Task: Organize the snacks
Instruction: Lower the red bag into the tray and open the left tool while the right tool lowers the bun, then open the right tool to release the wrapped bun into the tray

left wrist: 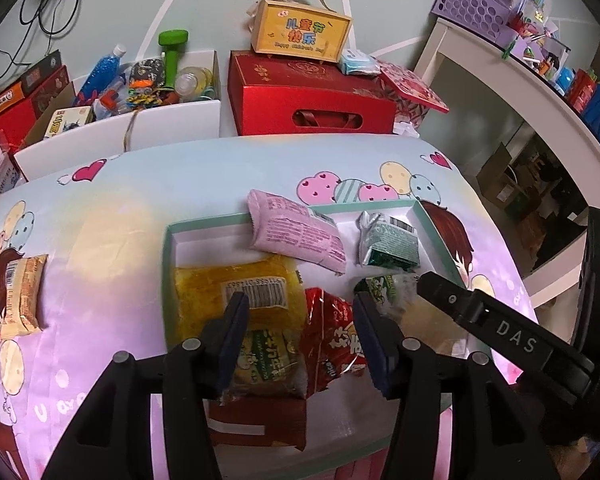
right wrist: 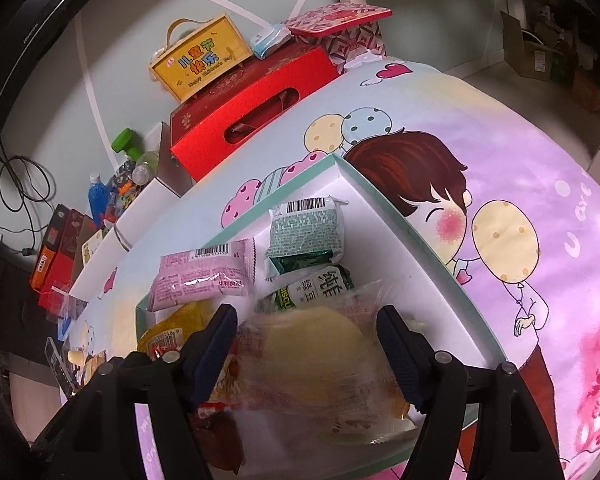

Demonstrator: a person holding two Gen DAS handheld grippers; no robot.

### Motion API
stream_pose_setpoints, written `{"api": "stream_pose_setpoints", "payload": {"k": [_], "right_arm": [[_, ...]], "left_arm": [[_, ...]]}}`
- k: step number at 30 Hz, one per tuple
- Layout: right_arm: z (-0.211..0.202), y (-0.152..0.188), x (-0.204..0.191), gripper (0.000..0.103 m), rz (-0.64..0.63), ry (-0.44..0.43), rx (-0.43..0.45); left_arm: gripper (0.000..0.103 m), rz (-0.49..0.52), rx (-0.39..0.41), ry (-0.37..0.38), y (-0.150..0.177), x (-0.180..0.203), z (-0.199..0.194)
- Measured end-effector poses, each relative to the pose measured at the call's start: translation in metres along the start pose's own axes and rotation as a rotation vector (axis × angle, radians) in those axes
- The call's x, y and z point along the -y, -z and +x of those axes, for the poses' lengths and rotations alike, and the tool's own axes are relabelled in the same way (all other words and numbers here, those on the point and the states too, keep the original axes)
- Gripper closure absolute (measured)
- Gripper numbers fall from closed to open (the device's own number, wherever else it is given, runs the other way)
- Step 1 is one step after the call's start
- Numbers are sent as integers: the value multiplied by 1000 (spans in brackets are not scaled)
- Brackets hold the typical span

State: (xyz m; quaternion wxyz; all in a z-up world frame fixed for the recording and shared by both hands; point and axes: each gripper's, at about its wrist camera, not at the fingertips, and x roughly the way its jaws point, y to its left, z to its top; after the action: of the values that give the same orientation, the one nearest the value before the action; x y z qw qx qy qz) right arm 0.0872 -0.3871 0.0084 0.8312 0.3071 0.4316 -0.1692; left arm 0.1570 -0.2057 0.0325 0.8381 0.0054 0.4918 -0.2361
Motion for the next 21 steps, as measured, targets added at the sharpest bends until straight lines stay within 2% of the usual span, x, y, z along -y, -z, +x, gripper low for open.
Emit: {"api": "stream_pose_setpoints", "payload": {"k": [1,7,10,12,17,19,20,21], "right_arm": [[0,0,0,20,-1,0,1],[1,0,-3,15,-12,-6,4],[1,0,-3,4,-12,-11,8],[0,0,-3,1,-14,-11,16],[0,0,-4,0,-20,-16,31],[-1,0,-4,0,-23,-21,34],[-2,0,-5,0,-26,-20,38],[-3,0,-6,0,-30,-17,44]], "left_arm": [[48,-3,1,-5,0,-2,0],[47,-32,0,-29,0,-13,0],[40,-42,1,-42,1,-18,2],[34,-43,-2,-54,2,-19,3],[31,-27,-1,-91,4,-21,6],[22,-24,4,-109,4,-22,7],[8,-22,10,-120,5,-23,6],[7,-18,22,-135,5,-23,5]]}}
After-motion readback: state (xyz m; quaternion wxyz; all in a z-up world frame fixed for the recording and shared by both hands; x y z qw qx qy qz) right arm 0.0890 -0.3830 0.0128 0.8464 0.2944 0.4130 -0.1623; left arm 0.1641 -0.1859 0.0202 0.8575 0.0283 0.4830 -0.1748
